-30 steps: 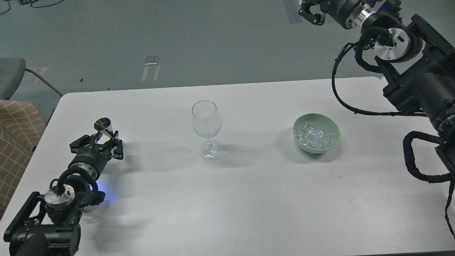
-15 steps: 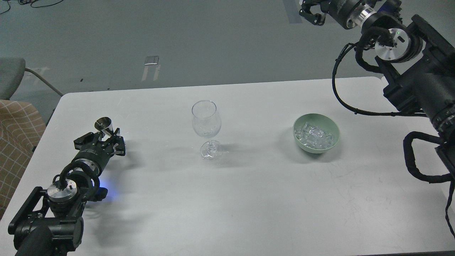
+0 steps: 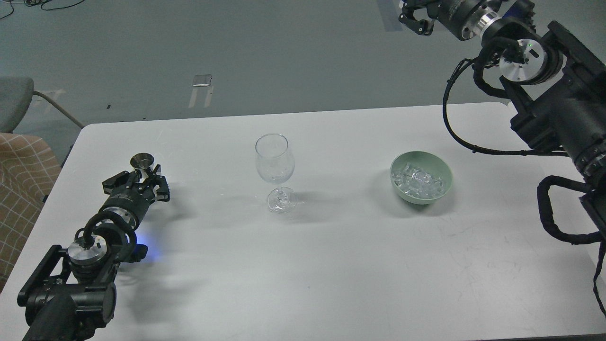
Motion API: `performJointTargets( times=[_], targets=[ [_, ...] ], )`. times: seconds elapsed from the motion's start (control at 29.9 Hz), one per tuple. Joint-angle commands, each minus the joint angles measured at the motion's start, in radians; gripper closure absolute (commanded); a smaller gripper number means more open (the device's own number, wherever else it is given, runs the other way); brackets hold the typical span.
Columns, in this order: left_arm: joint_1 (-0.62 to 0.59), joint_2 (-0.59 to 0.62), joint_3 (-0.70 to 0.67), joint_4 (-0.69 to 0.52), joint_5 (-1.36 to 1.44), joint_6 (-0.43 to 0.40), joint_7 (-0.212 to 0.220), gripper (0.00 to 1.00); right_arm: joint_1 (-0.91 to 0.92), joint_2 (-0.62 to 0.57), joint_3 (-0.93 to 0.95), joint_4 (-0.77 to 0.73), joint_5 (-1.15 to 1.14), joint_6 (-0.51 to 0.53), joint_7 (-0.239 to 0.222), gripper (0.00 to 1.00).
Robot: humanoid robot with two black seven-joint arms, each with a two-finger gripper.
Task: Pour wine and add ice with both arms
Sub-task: 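Lift the jigger upright with the left gripper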
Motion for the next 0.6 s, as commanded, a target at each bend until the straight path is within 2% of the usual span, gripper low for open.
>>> performJointTargets(
  times=[0.0,0.37,0.5,0.57],
  targets=[
    [-0.001,0.001,0.0,0.016,0.0,-0.036,0.005,0.88,0.01,-0.011,0.004,-0.009,0.001,0.002,0.001,0.0],
    [-0.007,-0.012,-0.014,-0.018,-0.008,-0.128,0.011,0.89,0.01,-0.02,0.001,-0.009,0.005,0.002,0.001,0.0],
    [-0.007,0.003,-0.018,-0.097,-0.009,-0.11,0.013,0.9,0.013,-0.021,0.001,-0.009,0.005,0.002,0.001,0.0],
    [-0.005,0.015,-0.023,-0.172,-0.011,-0.07,0.013,0.9,0.011,-0.021,0.001,-0.009,0.005,0.002,0.001,0.0]
  ],
)
